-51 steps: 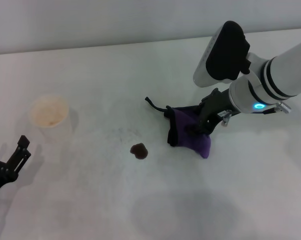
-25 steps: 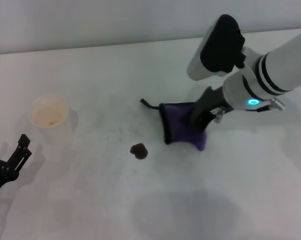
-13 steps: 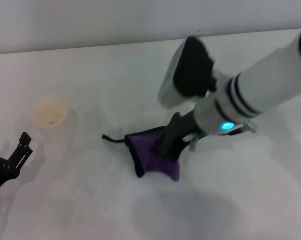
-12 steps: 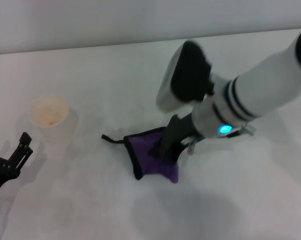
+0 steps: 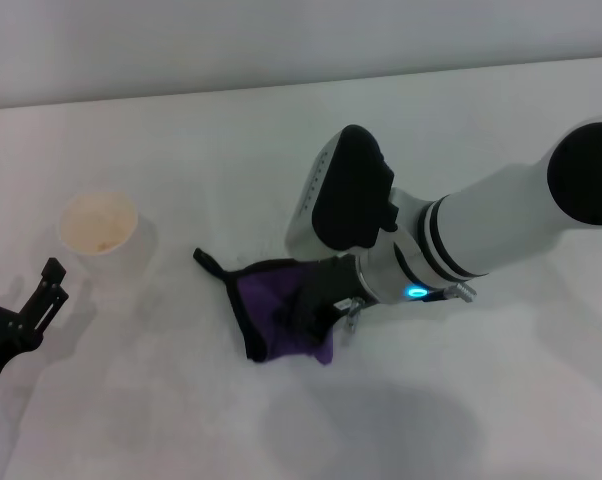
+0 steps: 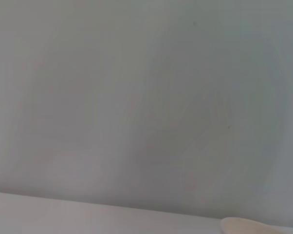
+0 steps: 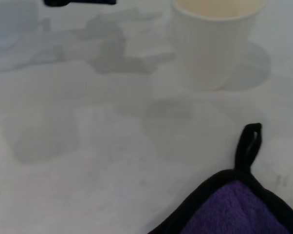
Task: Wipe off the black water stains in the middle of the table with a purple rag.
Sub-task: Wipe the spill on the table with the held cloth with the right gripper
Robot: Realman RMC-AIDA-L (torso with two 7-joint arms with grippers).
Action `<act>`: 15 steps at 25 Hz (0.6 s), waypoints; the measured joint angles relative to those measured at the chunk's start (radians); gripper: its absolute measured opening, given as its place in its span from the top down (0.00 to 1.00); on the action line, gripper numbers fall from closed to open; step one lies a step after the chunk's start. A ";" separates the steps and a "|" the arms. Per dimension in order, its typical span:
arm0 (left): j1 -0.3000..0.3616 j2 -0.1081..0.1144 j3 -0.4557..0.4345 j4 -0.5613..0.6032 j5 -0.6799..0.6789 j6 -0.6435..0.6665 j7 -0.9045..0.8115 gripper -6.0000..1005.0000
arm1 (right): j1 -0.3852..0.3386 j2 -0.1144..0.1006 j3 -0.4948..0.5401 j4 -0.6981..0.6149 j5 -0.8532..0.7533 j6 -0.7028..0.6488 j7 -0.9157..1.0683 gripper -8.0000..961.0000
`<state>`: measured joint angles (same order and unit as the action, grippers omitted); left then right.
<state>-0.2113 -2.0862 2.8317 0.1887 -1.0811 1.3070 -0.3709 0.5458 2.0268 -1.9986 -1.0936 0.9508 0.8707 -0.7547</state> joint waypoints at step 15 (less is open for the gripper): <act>0.007 0.001 0.000 -0.007 -0.013 0.000 0.000 0.12 | 0.001 -0.005 0.098 0.138 0.044 -0.228 0.000 0.92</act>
<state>-0.2040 -2.0849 2.8318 0.1820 -1.0937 1.3070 -0.3712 0.5469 2.0218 -1.9009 -0.9558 0.9944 0.6428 -0.7547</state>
